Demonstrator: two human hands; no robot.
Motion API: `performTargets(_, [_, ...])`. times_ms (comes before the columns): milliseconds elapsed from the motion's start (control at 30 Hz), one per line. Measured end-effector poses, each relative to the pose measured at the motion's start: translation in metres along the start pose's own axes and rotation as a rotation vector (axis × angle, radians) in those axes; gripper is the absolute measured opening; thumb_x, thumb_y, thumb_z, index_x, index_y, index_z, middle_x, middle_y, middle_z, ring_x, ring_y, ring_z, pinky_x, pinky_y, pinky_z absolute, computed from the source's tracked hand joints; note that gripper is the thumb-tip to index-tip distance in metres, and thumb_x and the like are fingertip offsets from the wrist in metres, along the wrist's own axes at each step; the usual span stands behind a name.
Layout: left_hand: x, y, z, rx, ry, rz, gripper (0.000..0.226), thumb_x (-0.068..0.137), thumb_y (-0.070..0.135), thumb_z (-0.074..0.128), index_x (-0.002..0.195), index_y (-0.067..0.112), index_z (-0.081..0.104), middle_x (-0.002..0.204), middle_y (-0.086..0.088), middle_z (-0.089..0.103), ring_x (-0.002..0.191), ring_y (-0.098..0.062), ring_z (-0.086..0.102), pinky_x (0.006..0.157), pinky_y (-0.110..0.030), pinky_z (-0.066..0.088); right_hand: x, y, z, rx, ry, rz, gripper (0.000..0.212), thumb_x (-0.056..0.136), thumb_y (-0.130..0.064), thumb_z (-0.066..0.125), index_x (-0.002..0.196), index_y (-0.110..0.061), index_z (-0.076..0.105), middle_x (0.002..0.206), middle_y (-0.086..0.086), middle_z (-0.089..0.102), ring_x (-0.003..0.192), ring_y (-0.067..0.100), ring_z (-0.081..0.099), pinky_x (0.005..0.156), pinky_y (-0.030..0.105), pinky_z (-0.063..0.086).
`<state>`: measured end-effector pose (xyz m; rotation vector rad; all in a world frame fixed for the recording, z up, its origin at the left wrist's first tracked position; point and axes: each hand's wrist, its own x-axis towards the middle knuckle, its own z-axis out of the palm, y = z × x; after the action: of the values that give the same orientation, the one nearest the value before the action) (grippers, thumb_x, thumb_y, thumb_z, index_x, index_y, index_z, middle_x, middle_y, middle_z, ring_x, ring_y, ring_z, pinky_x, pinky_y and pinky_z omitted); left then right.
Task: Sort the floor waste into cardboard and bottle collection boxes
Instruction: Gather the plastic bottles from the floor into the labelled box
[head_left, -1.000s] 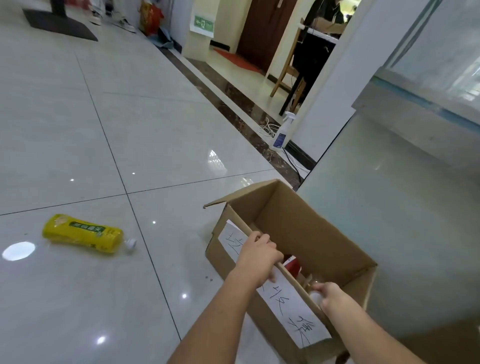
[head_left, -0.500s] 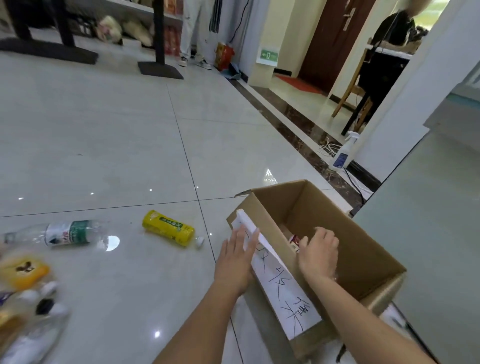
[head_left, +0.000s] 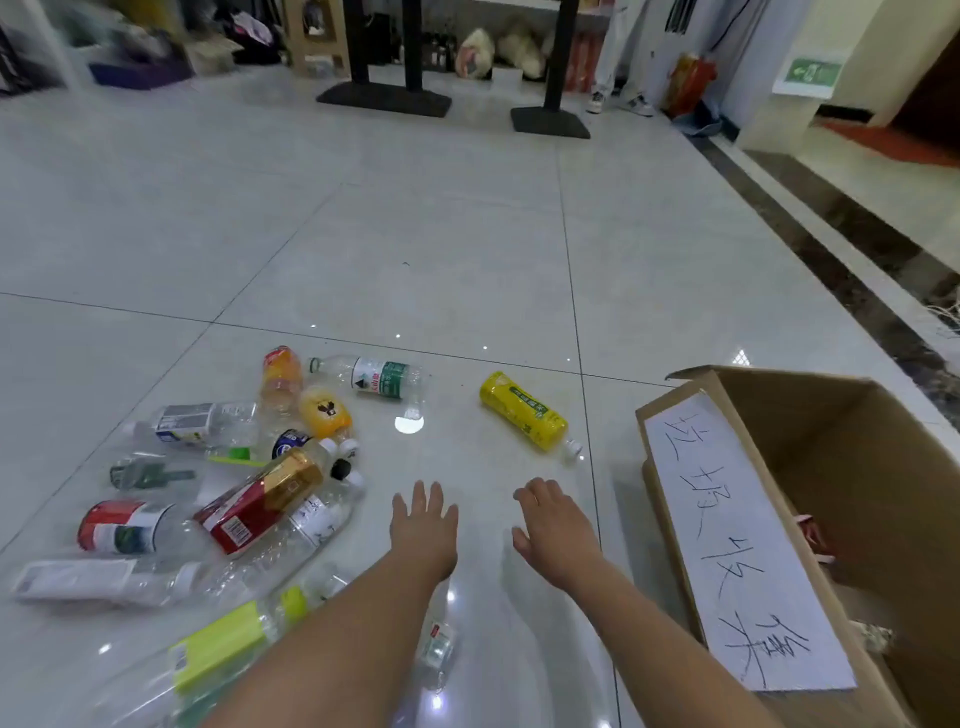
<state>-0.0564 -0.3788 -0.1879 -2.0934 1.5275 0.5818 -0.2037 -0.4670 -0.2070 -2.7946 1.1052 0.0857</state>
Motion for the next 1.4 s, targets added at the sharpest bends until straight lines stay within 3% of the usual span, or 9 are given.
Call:
performTargets(133, [-0.012, -0.026, 0.034, -0.030, -0.139, -0.146, 0.075, 0.097, 0.015, 0.049, 0.155, 0.016, 0.001, 0.159, -0.017, -0.014, 0.146, -0.041, -0.007, 0.115, -0.061, 0.011, -0.011, -0.043, 0.044, 0.257, -0.177, -0.025, 0.061, 0.091, -0.049, 0.048, 0.140, -0.013, 0.038, 0.138, 0.003, 0.039, 0.130, 0.020, 0.035, 0.101, 0.030, 0.037])
performTargets(333, [-0.018, -0.034, 0.072, -0.153, -0.192, -0.282, 0.094, 0.093, 0.027, 0.059, 0.153, 0.016, -0.014, 0.159, -0.017, -0.012, 0.145, -0.045, -0.004, 0.104, -0.067, 0.030, -0.029, -0.084, 0.094, 0.429, -0.409, -0.009, 0.077, 0.077, -0.065, 0.059, 0.135, -0.017, 0.041, 0.129, 0.001, 0.043, 0.123, 0.018, 0.041, 0.097, 0.030, 0.040])
performTargets(467, [-0.015, -0.037, 0.091, -0.210, -0.072, -0.333, 0.106, 0.086, 0.027, 0.066, 0.152, 0.015, -0.016, 0.160, -0.014, -0.003, 0.146, -0.041, -0.004, 0.105, -0.058, 0.035, -0.022, -0.081, 0.098, 0.545, -0.378, 0.071, 0.065, 0.073, -0.063, 0.063, 0.121, -0.020, 0.050, 0.108, -0.005, 0.046, 0.109, 0.012, 0.047, 0.086, 0.026, 0.043])
performTargets(733, [-0.015, -0.070, 0.098, -0.202, 0.029, -0.360, 0.047, 0.093, 0.017, 0.046, 0.138, 0.015, 0.037, 0.145, -0.007, 0.037, 0.139, -0.028, 0.024, 0.110, -0.036, 0.026, 0.001, -0.065, 0.090, 0.431, -0.005, 0.029, 0.065, 0.075, -0.046, 0.073, 0.128, -0.018, 0.050, 0.124, -0.001, 0.055, 0.116, 0.017, 0.052, 0.092, 0.024, 0.041])
performTargets(867, [-0.014, -0.065, 0.110, -0.260, -0.026, -0.356, 0.044, 0.097, 0.026, 0.043, 0.139, 0.018, 0.033, 0.140, -0.006, 0.046, 0.133, -0.026, 0.034, 0.105, -0.038, 0.029, -0.019, -0.080, 0.090, 0.330, 0.336, -0.402, 0.046, 0.089, -0.060, 0.044, 0.110, -0.019, 0.049, 0.104, 0.002, 0.064, 0.095, 0.017, 0.055, 0.084, 0.023, 0.040])
performTargets(933, [-0.013, -0.065, 0.112, -0.258, -0.022, -0.343, 0.044, 0.097, 0.025, 0.043, 0.139, 0.017, 0.033, 0.139, -0.007, 0.047, 0.132, -0.026, 0.037, 0.103, -0.038, 0.031, -0.034, -0.094, 0.096, 0.262, 0.114, -0.687, 0.066, 0.088, -0.072, 0.025, 0.116, -0.018, 0.049, 0.108, 0.002, 0.063, 0.095, 0.017, 0.059, 0.085, 0.025, 0.048])
performTargets(1000, [-0.011, -0.065, 0.111, -0.256, -0.040, -0.322, 0.046, 0.096, 0.024, 0.046, 0.139, 0.014, 0.032, 0.138, -0.009, 0.046, 0.129, -0.026, 0.041, 0.101, -0.037, 0.036, -0.046, -0.111, 0.096, 0.193, -0.171, -0.822, 0.078, 0.081, -0.074, 0.041, 0.129, -0.011, 0.044, 0.118, 0.009, 0.058, 0.103, 0.025, 0.057, 0.095, 0.032, 0.047])
performTargets(1100, [-0.007, -0.067, 0.110, -0.284, -0.079, -0.307, 0.050, 0.095, 0.022, 0.051, 0.140, 0.012, 0.030, 0.138, -0.011, 0.045, 0.128, -0.027, 0.043, 0.099, -0.037, 0.041, -0.052, -0.124, 0.094, 0.161, -0.389, -0.782, 0.079, 0.080, -0.051, 0.064, 0.140, -0.009, 0.034, 0.132, 0.016, 0.049, 0.119, 0.033, 0.048, 0.109, 0.043, 0.031])
performTargets(1400, [0.002, -0.038, 0.097, -0.625, -0.173, -0.316, 0.065, 0.094, 0.038, 0.053, 0.141, 0.003, 0.026, 0.138, -0.015, 0.050, 0.126, -0.030, 0.050, 0.098, -0.036, 0.042, -0.021, -0.036, 0.081, 0.127, -0.018, -0.534, 0.063, 0.059, -0.038, 0.063, 0.120, -0.043, 0.048, 0.115, -0.009, 0.066, 0.103, 0.017, 0.065, 0.091, 0.037, 0.054])
